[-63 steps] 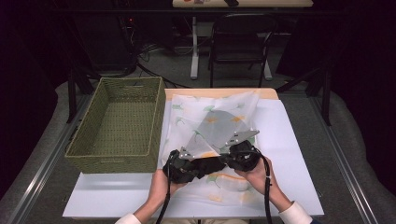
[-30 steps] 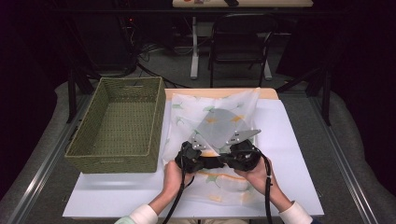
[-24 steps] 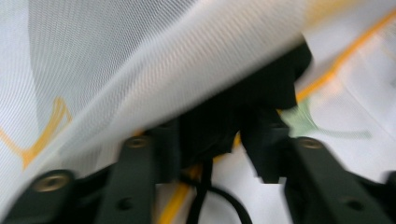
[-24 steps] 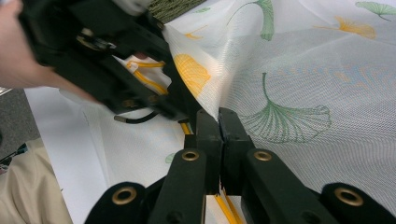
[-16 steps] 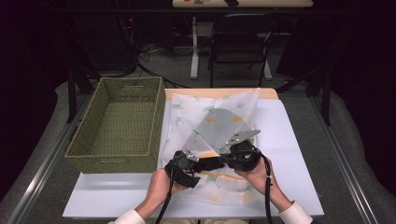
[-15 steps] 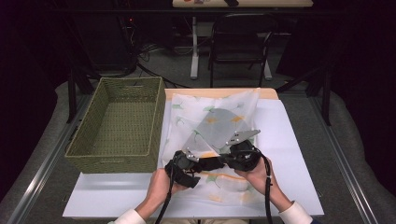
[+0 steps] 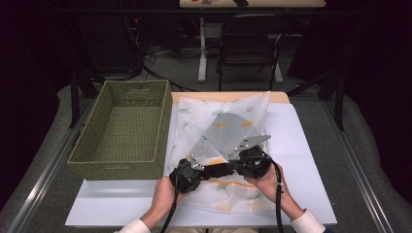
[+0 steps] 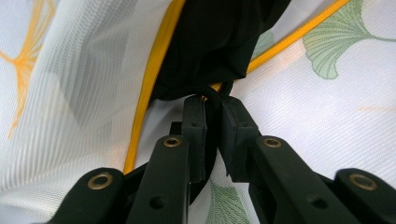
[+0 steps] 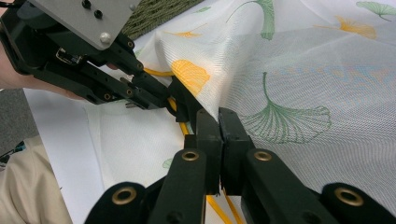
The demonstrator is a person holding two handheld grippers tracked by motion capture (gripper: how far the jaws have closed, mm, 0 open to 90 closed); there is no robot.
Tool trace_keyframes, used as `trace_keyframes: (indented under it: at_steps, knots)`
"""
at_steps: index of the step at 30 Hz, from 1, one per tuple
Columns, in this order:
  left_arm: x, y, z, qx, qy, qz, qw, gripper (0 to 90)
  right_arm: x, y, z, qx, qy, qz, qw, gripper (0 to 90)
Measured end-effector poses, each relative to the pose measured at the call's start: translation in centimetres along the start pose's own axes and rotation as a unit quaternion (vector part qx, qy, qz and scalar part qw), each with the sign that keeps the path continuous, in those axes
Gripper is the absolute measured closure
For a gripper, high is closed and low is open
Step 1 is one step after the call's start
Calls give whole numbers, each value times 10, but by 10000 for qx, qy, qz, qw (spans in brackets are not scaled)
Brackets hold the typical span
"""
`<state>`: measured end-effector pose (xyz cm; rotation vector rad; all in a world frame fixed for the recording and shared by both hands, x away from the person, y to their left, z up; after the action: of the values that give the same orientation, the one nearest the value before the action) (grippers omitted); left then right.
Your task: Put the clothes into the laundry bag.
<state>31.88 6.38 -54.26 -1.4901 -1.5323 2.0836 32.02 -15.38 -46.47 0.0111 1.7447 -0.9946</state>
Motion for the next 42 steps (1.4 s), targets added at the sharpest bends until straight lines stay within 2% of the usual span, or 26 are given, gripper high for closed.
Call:
trace_keyframes:
  at_steps: [6,13,14,20,23,26,27,32,34,39,42]
  knots:
    - [0,-3,-2,130,28,-168,9998,794,0,0,1,-10,13,-7,10000,890]
    - [0,-6,-2,160,56,-129,9998,813,0,0,1,-2,5,-3,10000,889]
    - [0,-13,-1,351,45,-101,9993,813,0,0,1,-2,5,-3,10000,889]
    - [-1,-12,-2,314,65,-143,9994,775,0,-2,1,16,2,18,10000,889]
    - [-3,-5,-2,311,64,-211,9993,709,0,-1,0,23,17,6,10000,889]
    - [-6,1,-1,252,112,-222,9994,740,0,-1,0,15,-7,8,10000,889]
    - [-7,1,0,252,98,-236,9994,776,0,-1,0,18,5,7,10000,889]
    - [-11,-1,6,225,307,-243,9990,825,0,-1,0,22,14,16,10000,889]
    - [-12,-4,7,247,321,-201,9990,829,0,-2,0,21,2,14,10000,889]
    - [-18,-10,8,201,273,103,9994,831,0,-1,0,33,12,17,10000,889]
    - [-23,-7,8,172,157,318,9992,830,0,-1,-1,32,22,32,10000,889]
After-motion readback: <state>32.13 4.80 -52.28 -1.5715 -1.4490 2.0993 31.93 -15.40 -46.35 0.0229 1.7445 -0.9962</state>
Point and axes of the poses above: each handheld gripper's, and its own axes: y roughly forward along the jaws, x roughly out of its underside, z roughly to its right, the point moved 1 cm from there along y, roughly forward along the jaws, and after that the axes turned 7 degrees about z, right-handed, at the moved point
